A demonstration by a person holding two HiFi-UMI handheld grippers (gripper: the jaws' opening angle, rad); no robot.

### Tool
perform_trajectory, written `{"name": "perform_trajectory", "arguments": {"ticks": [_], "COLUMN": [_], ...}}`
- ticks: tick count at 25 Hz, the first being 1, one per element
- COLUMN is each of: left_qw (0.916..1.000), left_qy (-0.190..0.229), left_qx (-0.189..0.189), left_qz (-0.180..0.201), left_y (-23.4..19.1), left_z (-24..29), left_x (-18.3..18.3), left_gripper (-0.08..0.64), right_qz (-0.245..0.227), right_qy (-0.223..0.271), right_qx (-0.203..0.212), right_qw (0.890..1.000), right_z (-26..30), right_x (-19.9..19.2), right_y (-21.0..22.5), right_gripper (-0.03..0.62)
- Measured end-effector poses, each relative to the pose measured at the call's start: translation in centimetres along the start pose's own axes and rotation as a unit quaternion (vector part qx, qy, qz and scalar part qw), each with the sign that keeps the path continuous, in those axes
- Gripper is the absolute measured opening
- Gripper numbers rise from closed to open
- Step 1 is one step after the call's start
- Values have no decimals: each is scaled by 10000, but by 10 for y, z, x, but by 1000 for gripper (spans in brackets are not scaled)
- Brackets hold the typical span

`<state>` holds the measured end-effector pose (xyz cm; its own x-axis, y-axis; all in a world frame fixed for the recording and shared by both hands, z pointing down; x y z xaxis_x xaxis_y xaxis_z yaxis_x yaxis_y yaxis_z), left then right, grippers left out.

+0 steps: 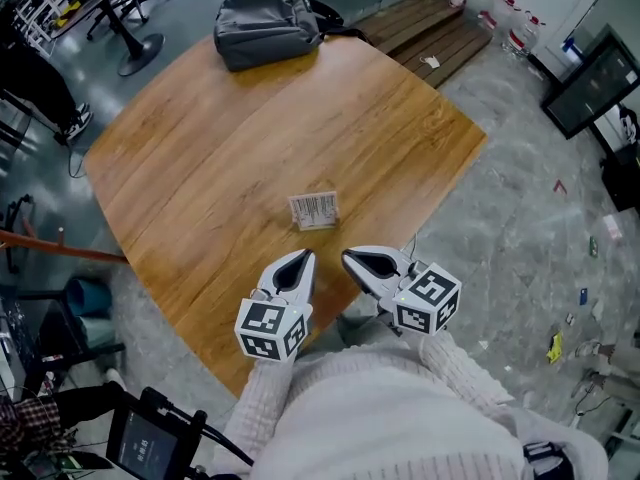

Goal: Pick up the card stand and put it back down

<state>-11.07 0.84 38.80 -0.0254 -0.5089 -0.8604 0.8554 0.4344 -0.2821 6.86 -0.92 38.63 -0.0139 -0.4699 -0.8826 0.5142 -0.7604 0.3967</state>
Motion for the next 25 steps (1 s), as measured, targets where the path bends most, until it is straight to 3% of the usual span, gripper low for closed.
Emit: {"name": "perform_trajectory", "arguments": {"ticks": [5, 10, 15, 18, 21, 25], "left_qw": [9986, 9978, 9965, 9952, 9942, 9905], "left_qy": [-318, -472, -726, -875, -937, -1037], "left_qx": [-57, 16, 102, 133, 125, 65], "left_qz": [408, 454, 392, 430, 515, 896], "left_y": [-15, -33, -56, -68, -79, -88], "left_z": [16, 28, 45, 50, 57, 70], "left_x": [-2, -7, -16, -25, -28, -29], "left_gripper": [8, 11, 98, 123, 155, 223], "right_qz": [-160, -217, -296, -183, -354, -570], "right_qy": [-163, -356, -685, -768, -931, -1290], "right_qx": [-135, -153, -149, -161, -222, -227], "right_qw": [9996, 9990, 9971, 9967, 9948, 9897], "right_z": [11, 23, 40, 47, 54, 68], "right_x": [-3, -3, -9, -15, -19, -24], "right_y": [15, 32, 52, 60, 69, 82], "right_gripper": [0, 19, 56, 118, 180, 244]}}
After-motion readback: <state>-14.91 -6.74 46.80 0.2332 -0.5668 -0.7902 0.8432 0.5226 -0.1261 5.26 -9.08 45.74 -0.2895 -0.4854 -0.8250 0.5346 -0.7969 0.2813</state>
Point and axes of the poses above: the fingertips, and each gripper's own axes: z forward along the fingers, y to its right, x out of its top, the point moved 9 cm from there along -z, backward along the fingers, and after that the axes turned 2 degrees about -z, right-handed, at the moved point
